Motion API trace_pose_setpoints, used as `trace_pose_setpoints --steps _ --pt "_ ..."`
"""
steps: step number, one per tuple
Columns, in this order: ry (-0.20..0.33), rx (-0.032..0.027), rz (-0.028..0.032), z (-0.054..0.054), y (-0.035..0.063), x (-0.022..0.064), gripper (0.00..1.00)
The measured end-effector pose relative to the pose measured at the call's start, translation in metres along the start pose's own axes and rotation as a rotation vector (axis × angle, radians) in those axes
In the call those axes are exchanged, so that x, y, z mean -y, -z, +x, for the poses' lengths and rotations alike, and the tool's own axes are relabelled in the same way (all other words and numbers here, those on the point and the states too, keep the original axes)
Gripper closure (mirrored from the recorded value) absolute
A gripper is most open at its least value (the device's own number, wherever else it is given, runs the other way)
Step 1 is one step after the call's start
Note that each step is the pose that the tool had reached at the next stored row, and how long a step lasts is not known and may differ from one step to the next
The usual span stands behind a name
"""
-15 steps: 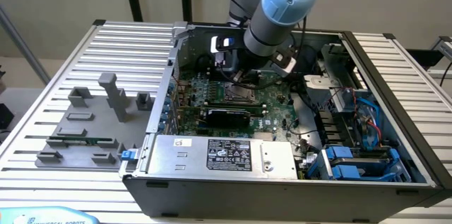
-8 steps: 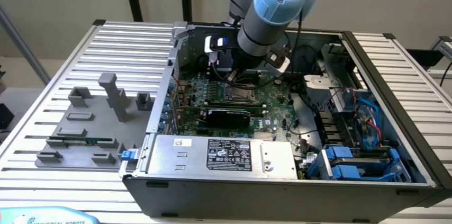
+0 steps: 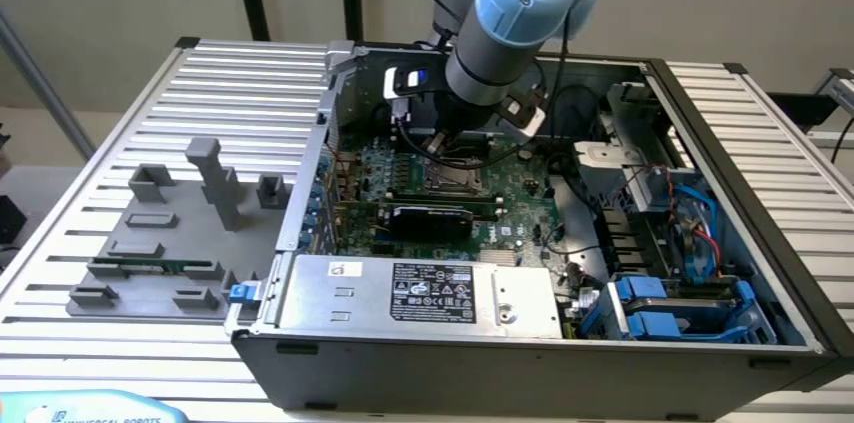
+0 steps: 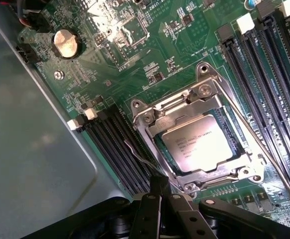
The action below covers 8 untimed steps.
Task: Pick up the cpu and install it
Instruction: 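Install the first cpu locking lever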
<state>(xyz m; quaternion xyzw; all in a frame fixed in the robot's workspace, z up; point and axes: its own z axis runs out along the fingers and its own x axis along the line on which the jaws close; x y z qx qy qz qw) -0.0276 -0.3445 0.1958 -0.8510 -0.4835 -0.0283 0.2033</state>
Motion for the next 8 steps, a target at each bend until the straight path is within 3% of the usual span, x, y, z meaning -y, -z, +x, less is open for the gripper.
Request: trace_pose_setpoints --steps 8 --pt "-0.001 0.0005 0.0012 0.0026 0.0 -0.0021 0.89"
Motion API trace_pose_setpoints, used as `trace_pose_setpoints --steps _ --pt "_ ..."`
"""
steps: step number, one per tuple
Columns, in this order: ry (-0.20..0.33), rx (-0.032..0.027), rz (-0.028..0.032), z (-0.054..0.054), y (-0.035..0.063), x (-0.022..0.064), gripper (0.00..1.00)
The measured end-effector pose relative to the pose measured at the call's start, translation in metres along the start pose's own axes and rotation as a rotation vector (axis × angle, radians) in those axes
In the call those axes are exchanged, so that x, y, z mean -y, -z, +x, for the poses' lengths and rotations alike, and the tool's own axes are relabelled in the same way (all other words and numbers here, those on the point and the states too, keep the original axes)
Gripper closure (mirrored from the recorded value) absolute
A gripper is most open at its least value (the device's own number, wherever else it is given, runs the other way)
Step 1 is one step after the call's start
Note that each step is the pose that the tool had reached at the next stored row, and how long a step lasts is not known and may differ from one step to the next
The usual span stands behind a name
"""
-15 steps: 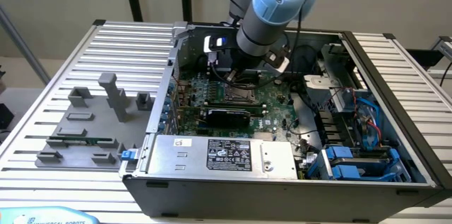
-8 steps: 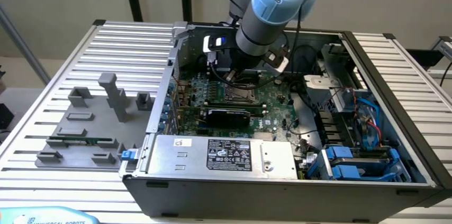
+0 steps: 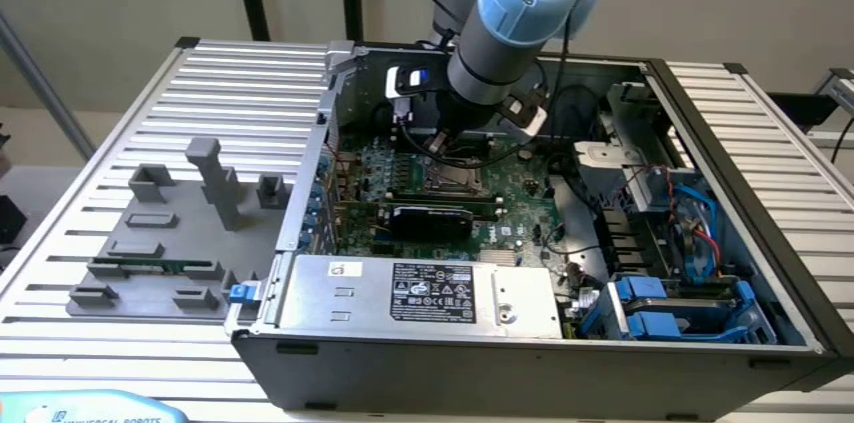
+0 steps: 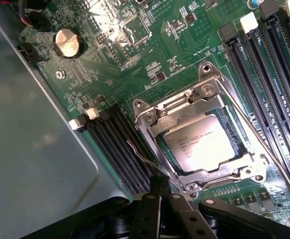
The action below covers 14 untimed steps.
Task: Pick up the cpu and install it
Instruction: 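Install the first cpu locking lever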
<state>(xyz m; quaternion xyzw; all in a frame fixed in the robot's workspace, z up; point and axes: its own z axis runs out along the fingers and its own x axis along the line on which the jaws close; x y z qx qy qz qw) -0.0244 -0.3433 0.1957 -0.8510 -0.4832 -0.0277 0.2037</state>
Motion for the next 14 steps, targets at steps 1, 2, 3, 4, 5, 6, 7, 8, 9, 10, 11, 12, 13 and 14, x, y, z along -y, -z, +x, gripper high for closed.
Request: trace_pose_setpoints --steps 1,2,3,4,5,6,7,8,9,10,11,12,13,14 --pt "0.0 0.0005 0.0011 0.001 0.0003 -0.0015 0.89" --pt "-0.001 0.0009 0.0022 0.002 0.0005 -0.0032 0.89" --pt "-0.001 0.0015 0.0034 0.003 0.0008 -0.0049 0.89" --pt "-0.002 0.002 0.0046 0.004 0.0011 -0.0067 0.89" --pt "-0.002 0.0024 0.0053 0.005 0.0013 -0.0082 0.89" --pt "-0.002 0.0026 0.0058 0.006 0.0013 -0.0096 0.89" --pt "-0.002 0.0027 0.0062 0.007 0.0013 -0.0108 0.89" --pt "-0.003 0.003 0.0064 0.007 0.0014 -0.012 0.89" --pt "-0.003 0.0029 0.0065 0.008 0.0013 -0.013 0.89" --pt "-0.003 0.0028 0.0065 0.008 0.0012 -0.0139 0.89" --pt "-0.003 0.0028 0.0065 0.009 0.0011 -0.0147 0.89" --pt "-0.003 0.0028 0.0066 0.009 0.001 -0.0154 0.89" --pt "-0.003 0.0029 0.0066 0.009 0.001 -0.016 0.89" --pt "-0.003 0.0029 0.0066 0.009 0.0009 -0.0164 0.89"
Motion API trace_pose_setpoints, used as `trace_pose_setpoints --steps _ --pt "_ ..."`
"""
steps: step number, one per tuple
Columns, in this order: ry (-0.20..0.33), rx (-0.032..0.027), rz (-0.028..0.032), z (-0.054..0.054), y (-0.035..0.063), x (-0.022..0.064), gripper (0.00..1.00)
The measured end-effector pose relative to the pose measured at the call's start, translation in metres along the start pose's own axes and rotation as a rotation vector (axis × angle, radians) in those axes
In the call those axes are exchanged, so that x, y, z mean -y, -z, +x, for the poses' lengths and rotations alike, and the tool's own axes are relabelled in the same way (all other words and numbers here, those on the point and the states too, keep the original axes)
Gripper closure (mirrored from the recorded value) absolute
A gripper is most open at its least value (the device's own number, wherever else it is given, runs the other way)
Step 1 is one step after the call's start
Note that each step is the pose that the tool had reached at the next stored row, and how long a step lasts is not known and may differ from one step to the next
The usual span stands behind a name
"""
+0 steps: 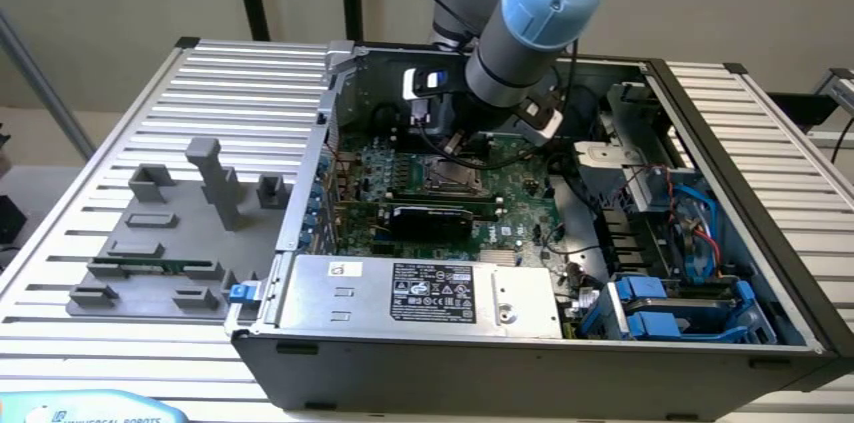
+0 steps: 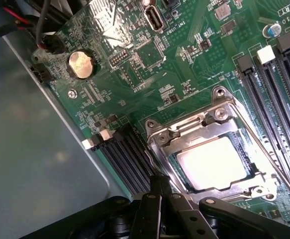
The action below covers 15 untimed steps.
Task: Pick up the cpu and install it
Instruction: 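Install the first cpu locking lever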
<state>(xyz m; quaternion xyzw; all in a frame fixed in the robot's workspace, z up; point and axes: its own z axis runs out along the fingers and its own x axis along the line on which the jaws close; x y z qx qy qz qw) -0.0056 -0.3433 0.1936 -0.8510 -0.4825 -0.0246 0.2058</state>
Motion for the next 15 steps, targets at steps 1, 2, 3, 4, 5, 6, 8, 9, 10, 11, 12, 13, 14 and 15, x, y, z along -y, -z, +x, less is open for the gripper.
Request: trace_pose_setpoints --steps 1,2,3,4,5,6,8,9,10,11,12,13,14,15 --pt "0.0 -0.0001 0.0 0.0001 -0.0001 -0.0003 0.89" --pt "0.0 -0.0002 0.0 0.0001 -0.0003 -0.0004 0.89" --pt "0.0 -0.0002 -0.0001 0.0001 -0.0004 -0.0005 0.89" --pt "0.0 -0.0002 -0.0001 0.0001 -0.0005 -0.0006 0.89" --pt "0.0 -0.0001 0.0 0.0001 -0.0007 -0.0007 0.89" --pt "0.0 -0.0001 -0.0001 0.0001 -0.0009 -0.0008 0.89" --pt "0.0 -0.0002 -0.0003 -0.0001 -0.0013 -0.001 0.89" --pt "0.0 -0.0003 -0.0003 -0.0001 -0.0016 -0.0011 0.89" --pt "0.0 -0.0004 -0.0005 -0.0002 -0.0019 -0.0012 0.89" --pt "0.0 -0.0005 -0.0006 -0.0003 -0.0022 -0.0013 0.89" --pt "0.0 -0.0005 -0.0007 -0.0003 -0.0025 -0.0014 0.89" --pt "0.0 -0.0006 -0.0008 -0.0004 -0.0028 -0.0015 0.89" --pt "0.0 -0.0005 -0.0009 -0.0005 -0.0031 -0.0016 0.89" --pt "0.0 -0.0004 -0.001 -0.0006 -0.0032 -0.0017 0.89"
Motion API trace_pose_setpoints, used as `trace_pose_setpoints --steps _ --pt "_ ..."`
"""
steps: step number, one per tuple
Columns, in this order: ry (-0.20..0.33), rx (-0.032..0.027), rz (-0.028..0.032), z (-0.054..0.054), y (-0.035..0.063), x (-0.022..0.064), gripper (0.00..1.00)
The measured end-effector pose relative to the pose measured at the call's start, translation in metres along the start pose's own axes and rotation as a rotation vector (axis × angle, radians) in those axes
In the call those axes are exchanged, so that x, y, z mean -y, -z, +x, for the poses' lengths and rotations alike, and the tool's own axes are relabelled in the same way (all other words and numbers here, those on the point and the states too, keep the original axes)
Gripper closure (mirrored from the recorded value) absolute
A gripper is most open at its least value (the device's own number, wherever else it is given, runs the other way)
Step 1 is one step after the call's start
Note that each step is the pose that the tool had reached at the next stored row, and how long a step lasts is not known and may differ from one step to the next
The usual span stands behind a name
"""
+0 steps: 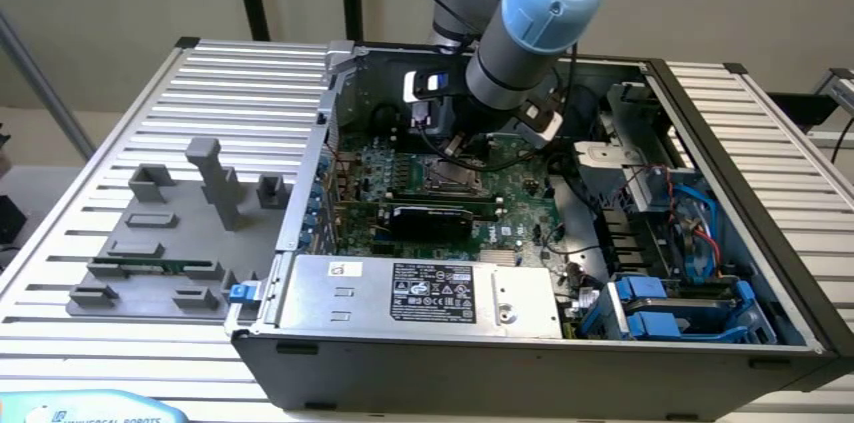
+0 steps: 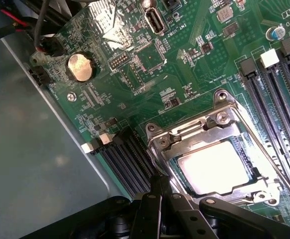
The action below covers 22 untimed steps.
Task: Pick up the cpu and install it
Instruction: 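Install the first cpu locking lever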
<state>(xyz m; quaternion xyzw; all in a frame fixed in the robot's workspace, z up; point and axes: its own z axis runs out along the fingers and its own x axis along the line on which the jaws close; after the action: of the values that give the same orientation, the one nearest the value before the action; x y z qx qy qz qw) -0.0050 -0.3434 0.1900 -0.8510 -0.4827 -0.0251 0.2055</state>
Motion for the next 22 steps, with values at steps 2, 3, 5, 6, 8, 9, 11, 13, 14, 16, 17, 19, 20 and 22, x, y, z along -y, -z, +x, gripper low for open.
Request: trace_pose_setpoints --steps 2,3,5,6,8,9,11,13,14,16,17,19,20,22 --pt "0.0 0.0002 -0.0001 0.0 -0.0001 -0.0001 0.89" --pt "0.0 0.0001 -0.0001 0.0 -0.0002 -0.0001 0.89" --pt "0.0 -0.0002 0.0 0.0 -0.0002 -0.0001 0.89" --pt "0.0 -0.0004 -0.0001 0.0 -0.0002 -0.0002 0.89" --pt "0.0 -0.0006 -0.0001 -0.001 0.0002 -0.0002 0.89" --pt "0.0 -0.0004 0.0 -0.001 0.0006 0.0002 0.89" --pt "0.0 -0.0004 -0.0001 -0.003 0.0012 0.0022 0.89" --pt "0.0 -0.0005 0.0002 -0.004 0.0017 0.0051 0.89" --pt "0.0 -0.0005 0.0002 -0.005 0.0019 0.0063 0.89" --pt "0.0 -0.0003 0.0001 -0.005 0.0019 0.008 0.89" --pt "0.0 0.0 0.0 -0.004 0.0018 0.0088 0.89" --pt "0.0 -0.0007 0.0001 -0.003 0.0012 0.0102 0.89" --pt "0.0 -0.0005 0.0002 -0.003 0.0011 0.0105 0.89" --pt "0.0 -0.0006 0.0002 -0.003 0.0014 0.0104 0.89"
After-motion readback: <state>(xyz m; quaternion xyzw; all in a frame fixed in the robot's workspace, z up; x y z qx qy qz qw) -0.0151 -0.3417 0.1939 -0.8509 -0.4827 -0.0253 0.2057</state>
